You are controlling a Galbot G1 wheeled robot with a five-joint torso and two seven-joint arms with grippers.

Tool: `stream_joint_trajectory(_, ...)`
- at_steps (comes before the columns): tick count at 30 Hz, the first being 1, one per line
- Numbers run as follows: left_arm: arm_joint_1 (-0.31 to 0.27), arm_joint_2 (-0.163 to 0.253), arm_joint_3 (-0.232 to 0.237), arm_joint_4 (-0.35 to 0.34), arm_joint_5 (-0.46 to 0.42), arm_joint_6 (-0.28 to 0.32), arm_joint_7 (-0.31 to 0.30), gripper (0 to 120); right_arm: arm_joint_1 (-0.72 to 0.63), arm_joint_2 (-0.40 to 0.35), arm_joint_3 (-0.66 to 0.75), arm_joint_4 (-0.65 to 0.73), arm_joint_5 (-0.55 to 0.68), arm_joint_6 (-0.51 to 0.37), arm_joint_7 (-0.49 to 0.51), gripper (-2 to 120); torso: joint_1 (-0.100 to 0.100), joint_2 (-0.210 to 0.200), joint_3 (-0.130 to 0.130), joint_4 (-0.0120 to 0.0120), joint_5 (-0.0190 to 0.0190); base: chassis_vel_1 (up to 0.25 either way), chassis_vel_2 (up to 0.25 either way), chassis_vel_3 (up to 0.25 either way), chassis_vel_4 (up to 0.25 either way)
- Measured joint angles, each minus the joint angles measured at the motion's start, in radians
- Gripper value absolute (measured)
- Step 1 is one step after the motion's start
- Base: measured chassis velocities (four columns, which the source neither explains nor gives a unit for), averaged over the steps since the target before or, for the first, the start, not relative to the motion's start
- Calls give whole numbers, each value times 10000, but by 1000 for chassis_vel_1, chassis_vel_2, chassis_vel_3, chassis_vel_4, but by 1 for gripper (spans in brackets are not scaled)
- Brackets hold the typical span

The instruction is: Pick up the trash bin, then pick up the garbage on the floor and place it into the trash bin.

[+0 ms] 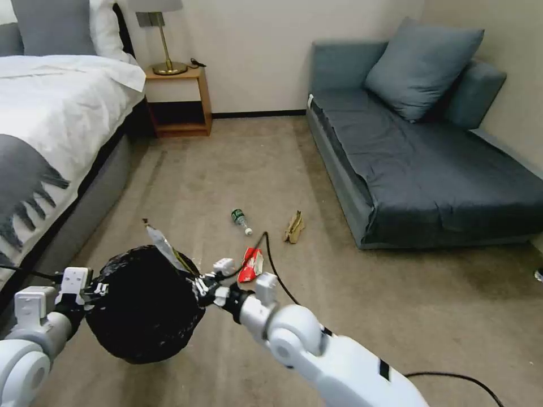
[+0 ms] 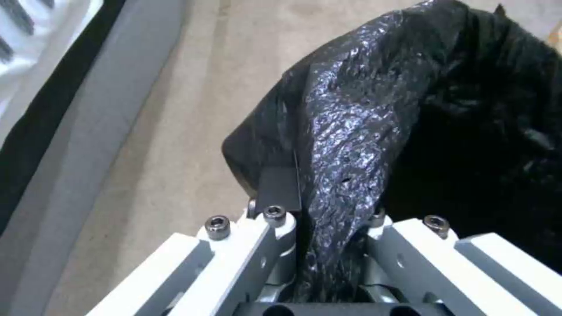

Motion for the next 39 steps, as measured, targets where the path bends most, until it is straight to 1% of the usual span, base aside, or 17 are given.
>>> stream_joint_trajectory(10,-158,77,148,0,-126,46,-12,7,31,251,-155,-164,9,-204,54,0,0,0,-1,-1,1,0,0,0,0)
stream_joint_trajectory(11,-164,78,158,3,-134,50,-12,7,-8,248,-156,-136,-16,-207,50,5,0,0,-1,-1,1,0,0,0,0)
stream_joint_trajectory(13,-165,86,152,10,-163,50,-12,7,-35,228,-158,-104,-47,-209,46,7,0,0,0,0,1,0,0,0,0)
stream_joint_trajectory(15,-152,163,38,49,-345,52,-6,7,-139,132,-162,-27,-388,-212,-42,19,0,0,-1,-1,1,0,0,0,0)
stream_joint_trajectory(17,-144,181,18,51,-379,52,-5,7,-163,112,-162,-11,-453,-212,-65,22,0,0,-1,-1,1,0,0,0,0)
stream_joint_trajectory(20,-156,211,-6,48,-450,52,-4,7,-335,87,-137,53,-667,-212,-136,37,0,0,-1,0,2,0,0,0,0)
stream_joint_trajectory(21,-156,211,-6,48,-450,52,-4,7,-335,87,-137,53,-667,-212,-136,37,0,0,-1,0,2,0,0,0,0)
stream_joint_trajectory(23,-193,193,37,43,-453,52,-20,7,-435,122,-69,74,-784,-206,-142,47,0,0,-1,0,2,0,0,0,0)
stream_joint_trajectory(24,-193,193,37,43,-453,52,-20,7,-435,122,-69,74,-784,-206,-142,47,0,0,-1,0,2,0,0,0,0)
stream_joint_trajectory(26,-226,129,72,56,-461,49,-39,7,-715,-16,197,205,-1295,-59,-195,66,0,0,-1,0,2,0,0,0,0)
stream_joint_trajectory(27,-226,129,72,56,-461,49,-39,7,-715,-16,197,205,-1295,-59,-195,66,0,0,-1,0,2,0,0,0,0)
stream_joint_trajectory(29,-282,64,75,151,-488,35,-62,7,-991,-186,482,348,-1954,238,-261,76,0,0,-1,0,2,0,0,0,0)
stream_joint_trajectory(31,-293,48,79,175,-492,27,-71,7,-1103,-242,597,380,-2242,359,-292,79,0,0,-1,1,3,0,0,0,0)
stream_joint_trajectory(33,-335,-43,83,271,-503,-11,-104,7,-1743,-555,1360,498,-3849,997,-419,91,0,0,-1,1,3,0,0,0,0)
stream_joint_trajectory(35,-384,-96,75,333,-540,-39,-120,7,-2502,-773,2219,719,-4830,1643,-594,99,0,0,-1,0,3,0,0,0,0)
stream_joint_trajectory(36,-384,-96,75,333,-540,-39,-120,7,-2502,-773,2219,719,-4830,1643,-594,99,0,0,-1,0,3,0,0,0,0)
stream_joint_trajectory(39,-472,-110,42,461,-596,-52,-125,7,-3680,-976,3357,1130,-5588,2378,-783,100,0,0,-2,-2,4,0,0,0,0)
